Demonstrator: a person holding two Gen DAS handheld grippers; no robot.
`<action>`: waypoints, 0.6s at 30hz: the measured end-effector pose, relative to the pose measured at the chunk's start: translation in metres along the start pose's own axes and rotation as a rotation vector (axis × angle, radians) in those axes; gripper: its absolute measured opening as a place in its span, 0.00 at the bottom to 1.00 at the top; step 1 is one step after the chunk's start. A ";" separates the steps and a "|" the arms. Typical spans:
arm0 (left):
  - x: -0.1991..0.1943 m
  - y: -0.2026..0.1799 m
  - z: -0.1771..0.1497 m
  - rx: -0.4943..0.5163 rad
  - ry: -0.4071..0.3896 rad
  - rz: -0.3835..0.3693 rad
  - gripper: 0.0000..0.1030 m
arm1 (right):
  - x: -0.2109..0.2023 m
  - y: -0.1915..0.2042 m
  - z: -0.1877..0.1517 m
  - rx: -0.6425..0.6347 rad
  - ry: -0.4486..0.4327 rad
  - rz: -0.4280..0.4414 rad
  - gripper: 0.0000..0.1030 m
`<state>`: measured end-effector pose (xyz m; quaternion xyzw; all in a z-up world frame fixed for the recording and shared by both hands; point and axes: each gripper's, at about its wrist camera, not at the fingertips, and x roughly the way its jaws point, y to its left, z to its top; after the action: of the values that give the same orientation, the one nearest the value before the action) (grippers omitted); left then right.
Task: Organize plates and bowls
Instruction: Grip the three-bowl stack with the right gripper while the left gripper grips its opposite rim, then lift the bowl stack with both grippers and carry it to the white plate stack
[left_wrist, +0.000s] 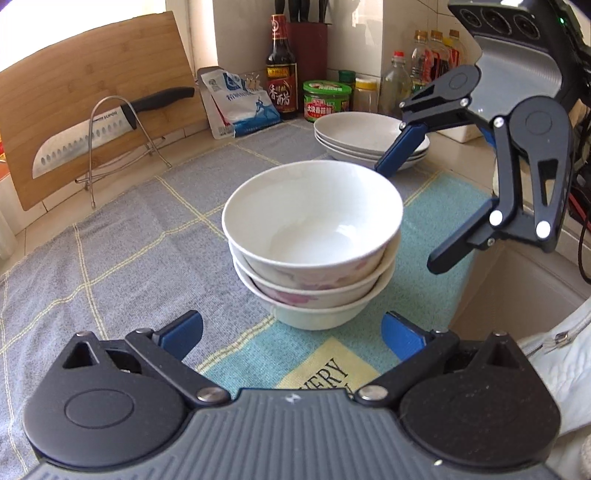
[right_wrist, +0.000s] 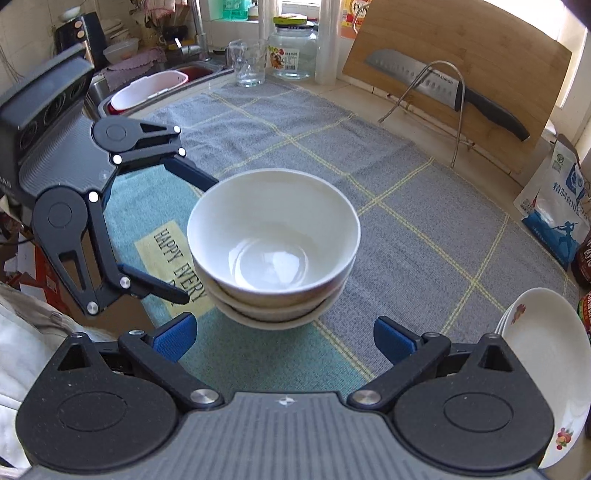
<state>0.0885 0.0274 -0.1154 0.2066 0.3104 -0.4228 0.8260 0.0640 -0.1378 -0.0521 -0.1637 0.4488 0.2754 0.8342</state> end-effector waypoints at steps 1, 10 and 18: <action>0.004 0.001 -0.001 0.012 0.006 -0.009 0.99 | 0.008 0.000 -0.003 -0.002 0.011 -0.005 1.00; 0.029 0.009 -0.004 0.075 0.052 -0.086 0.99 | 0.051 -0.005 -0.022 0.037 0.048 0.012 1.00; 0.042 0.019 -0.003 0.067 0.085 -0.106 0.99 | 0.047 -0.003 -0.033 -0.012 0.007 0.007 1.00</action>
<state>0.1218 0.0158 -0.1448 0.2353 0.3414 -0.4670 0.7810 0.0655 -0.1428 -0.1097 -0.1683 0.4506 0.2806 0.8306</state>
